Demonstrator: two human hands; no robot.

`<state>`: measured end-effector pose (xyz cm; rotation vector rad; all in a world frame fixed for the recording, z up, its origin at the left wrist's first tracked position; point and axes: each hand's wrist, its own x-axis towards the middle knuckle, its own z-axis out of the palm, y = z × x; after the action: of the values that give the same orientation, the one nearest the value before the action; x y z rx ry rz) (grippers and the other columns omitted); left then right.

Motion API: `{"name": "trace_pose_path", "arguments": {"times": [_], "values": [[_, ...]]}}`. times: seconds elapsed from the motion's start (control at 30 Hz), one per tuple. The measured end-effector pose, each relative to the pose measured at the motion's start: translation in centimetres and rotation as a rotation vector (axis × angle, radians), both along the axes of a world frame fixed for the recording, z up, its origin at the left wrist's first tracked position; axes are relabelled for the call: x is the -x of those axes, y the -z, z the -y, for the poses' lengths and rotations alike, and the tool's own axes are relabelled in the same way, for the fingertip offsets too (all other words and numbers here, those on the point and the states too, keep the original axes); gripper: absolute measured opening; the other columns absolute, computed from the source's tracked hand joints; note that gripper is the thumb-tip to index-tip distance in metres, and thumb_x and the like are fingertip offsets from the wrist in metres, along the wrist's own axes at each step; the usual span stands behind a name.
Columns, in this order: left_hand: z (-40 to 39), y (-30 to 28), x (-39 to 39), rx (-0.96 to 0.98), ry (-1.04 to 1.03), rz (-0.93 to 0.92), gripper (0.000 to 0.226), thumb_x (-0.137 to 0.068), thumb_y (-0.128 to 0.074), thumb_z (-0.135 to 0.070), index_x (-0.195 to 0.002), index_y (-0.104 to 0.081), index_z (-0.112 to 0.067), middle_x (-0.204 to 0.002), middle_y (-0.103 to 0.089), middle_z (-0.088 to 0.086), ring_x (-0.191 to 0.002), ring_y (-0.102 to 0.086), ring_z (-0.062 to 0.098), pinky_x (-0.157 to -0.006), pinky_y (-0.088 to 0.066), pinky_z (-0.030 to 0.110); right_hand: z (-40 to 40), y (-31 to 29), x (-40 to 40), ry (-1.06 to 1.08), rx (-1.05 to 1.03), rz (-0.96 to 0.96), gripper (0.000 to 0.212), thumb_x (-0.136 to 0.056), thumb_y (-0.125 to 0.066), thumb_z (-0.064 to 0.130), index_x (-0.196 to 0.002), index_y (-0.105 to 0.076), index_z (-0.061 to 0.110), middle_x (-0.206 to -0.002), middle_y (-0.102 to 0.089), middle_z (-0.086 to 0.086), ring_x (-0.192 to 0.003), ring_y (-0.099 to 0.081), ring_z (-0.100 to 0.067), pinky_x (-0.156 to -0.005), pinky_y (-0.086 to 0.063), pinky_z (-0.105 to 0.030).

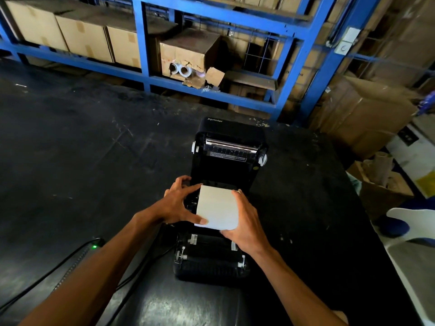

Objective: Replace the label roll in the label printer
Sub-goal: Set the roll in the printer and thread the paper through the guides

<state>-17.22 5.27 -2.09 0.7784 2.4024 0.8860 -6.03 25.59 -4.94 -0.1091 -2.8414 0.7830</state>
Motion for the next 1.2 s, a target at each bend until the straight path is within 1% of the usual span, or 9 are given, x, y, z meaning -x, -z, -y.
{"name": "trace_pose_path", "arguments": {"times": [0.23,0.33,0.43,0.53,0.6,0.7,0.8,1.0,1.2], "values": [[0.1,0.1,-0.4,0.024,-0.026,-0.006,0.127,-0.034,-0.065,-0.084,-0.146,-0.026,-0.038,-0.154,-0.006,-0.005,-0.14,-0.014,0.031,-0.114,-0.02,0.055,0.0,-2.0,-0.8,-0.009,-0.037,0.122,0.112,-0.064,-0.084,0.031,-0.149,-0.011,0.023,-0.157,-0.015,-0.002,-0.139,-0.019,-0.026,-0.114,-0.019,-0.04],[0.3,0.1,-0.9,0.01,-0.057,-0.005,0.13,-0.031,-0.062,-0.088,-0.146,-0.026,-0.038,-0.155,-0.01,-0.003,-0.141,-0.016,0.031,-0.114,-0.024,0.056,-0.9,-3.9,-1.5,0.017,0.21,0.322,0.106,-0.07,-0.078,0.026,-0.148,-0.008,0.041,-0.155,-0.014,0.008,-0.139,-0.013,-0.02,-0.113,-0.019,-0.043],[0.3,-0.1,-1.8,-0.019,-0.125,-0.01,0.126,-0.033,-0.064,-0.086,-0.144,-0.033,-0.034,-0.152,-0.022,0.002,-0.139,-0.023,0.03,-0.113,-0.029,0.054,-2.5,-4.6,-1.7,0.158,0.526,0.189,0.068,-0.081,-0.069,0.013,-0.141,-0.04,0.028,-0.128,-0.05,0.003,-0.12,-0.045,-0.011,-0.108,-0.035,-0.035],[0.0,-0.3,-2.8,-0.001,-0.186,-0.092,0.098,-0.058,-0.079,-0.058,-0.142,-0.039,-0.028,-0.15,-0.029,0.004,-0.138,-0.024,0.03,-0.113,-0.021,0.053,-3.6,-4.4,-2.3,0.358,0.62,0.033,0.015,-0.088,-0.058,-0.002,-0.096,-0.068,0.005,-0.084,-0.068,-0.011,-0.075,-0.064,-0.015,-0.078,-0.053,-0.031],[0.0,-0.3,-3.2,0.001,-0.196,-0.142,0.087,-0.065,-0.08,-0.051,-0.14,-0.043,-0.028,-0.149,-0.033,0.005,-0.137,-0.025,0.029,-0.114,-0.018,0.051,-2.9,-4.1,-3.1,0.365,0.669,0.059,0.011,-0.088,-0.058,-0.002,-0.089,-0.069,-0.001,-0.075,-0.067,-0.012,-0.064,-0.062,-0.011,-0.065,-0.051,-0.02],[0.1,-0.1,-3.6,-0.014,-0.216,-0.12,0.083,-0.067,-0.08,-0.048,-0.14,-0.044,-0.029,-0.147,-0.036,0.006,-0.137,-0.027,0.029,-0.114,-0.021,0.051,-0.8,-3.1,-4.1,0.28,0.657,0.087,0.012,-0.084,-0.069,0.008,-0.092,-0.07,0.0,-0.081,-0.07,-0.008,-0.073,-0.065,-0.009,-0.07,-0.05,-0.015],[-0.1,-0.1,-4.0,-0.011,-0.237,-0.116,0.084,-0.067,-0.079,-0.048,-0.14,-0.043,-0.03,-0.145,-0.039,0.008,-0.135,-0.03,0.028,-0.113,-0.023,0.05,0.7,-2.5,-4.0,0.337,0.635,0.051,0.018,-0.08,-0.074,0.013,-0.092,-0.069,0.001,-0.078,-0.066,-0.002,-0.071,-0.062,-0.003,-0.06,-0.047,-0.005],[-0.3,0.7,-4.8,-0.018,-0.335,-0.263,0.083,-0.061,-0.079,-0.056,-0.135,-0.049,-0.031,-0.129,-0.059,0.0,-0.124,-0.045,0.021,-0.1,-0.022,0.038,1.6,-2.4,-3.9,0.452,0.53,0.018,0.016,-0.077,-0.077,0.024,-0.08,-0.071,0.009,-0.074,-0.068,0.002,-0.066,-0.061,0.001,-0.055,-0.043,-0.005],[-0.9,0.3,-6.1,0.0,-0.481,-0.283,0.067,-0.062,-0.08,-0.052,-0.118,-0.059,-0.024,-0.113,-0.065,0.001,-0.112,-0.052,0.023,-0.094,-0.03,0.039,2.1,-2.8,-4.0,0.524,0.547,0.039,0.018,-0.077,-0.076,0.027,-0.078,-0.071,0.01,-0.076,-0.071,0.0,-0.068,-0.064,-0.007,-0.056,-0.046,-0.012]]}}
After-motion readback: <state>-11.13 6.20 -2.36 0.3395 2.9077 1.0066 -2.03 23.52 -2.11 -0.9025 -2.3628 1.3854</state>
